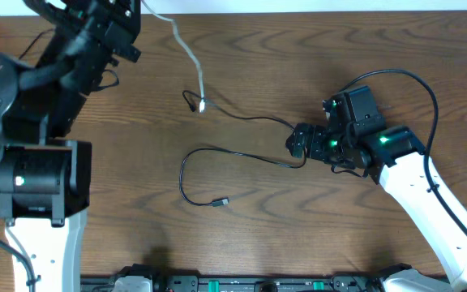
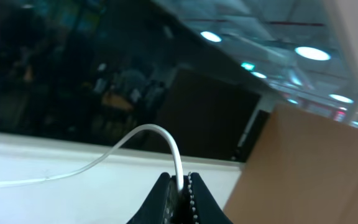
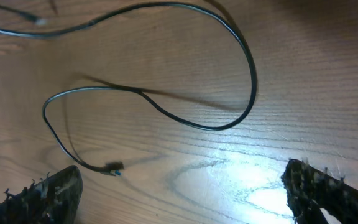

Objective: Untangle cables
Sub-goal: 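Lift the white cable up and pull it left out of the black cable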

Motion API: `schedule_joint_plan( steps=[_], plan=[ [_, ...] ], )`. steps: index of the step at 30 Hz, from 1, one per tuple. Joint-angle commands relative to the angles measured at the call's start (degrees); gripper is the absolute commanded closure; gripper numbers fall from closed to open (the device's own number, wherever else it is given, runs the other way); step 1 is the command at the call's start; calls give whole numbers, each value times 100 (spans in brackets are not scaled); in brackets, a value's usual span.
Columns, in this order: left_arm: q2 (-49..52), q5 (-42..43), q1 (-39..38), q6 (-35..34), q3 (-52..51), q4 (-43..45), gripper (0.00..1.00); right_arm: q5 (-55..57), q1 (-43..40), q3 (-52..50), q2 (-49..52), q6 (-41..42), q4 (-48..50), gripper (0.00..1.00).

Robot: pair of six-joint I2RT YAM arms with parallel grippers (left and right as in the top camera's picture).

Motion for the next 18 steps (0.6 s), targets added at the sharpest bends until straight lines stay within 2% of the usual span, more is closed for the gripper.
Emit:
schedule_joint_plan(
  steps=[1,8,15,18],
  plan=[
    [-55,498,13,-92,66,-48,93,57,31,-4,2,-11,0,1],
    [138,553,13,273,63,-1110,93,103,31,-4,2,-11,20,1],
    [328,680,-20,162,63,-728,93,164,31,-4,2,-9,42,1],
    [503,1093,-111,142,63,-531,92,164,31,-4,2,-11,101,1]
  ],
)
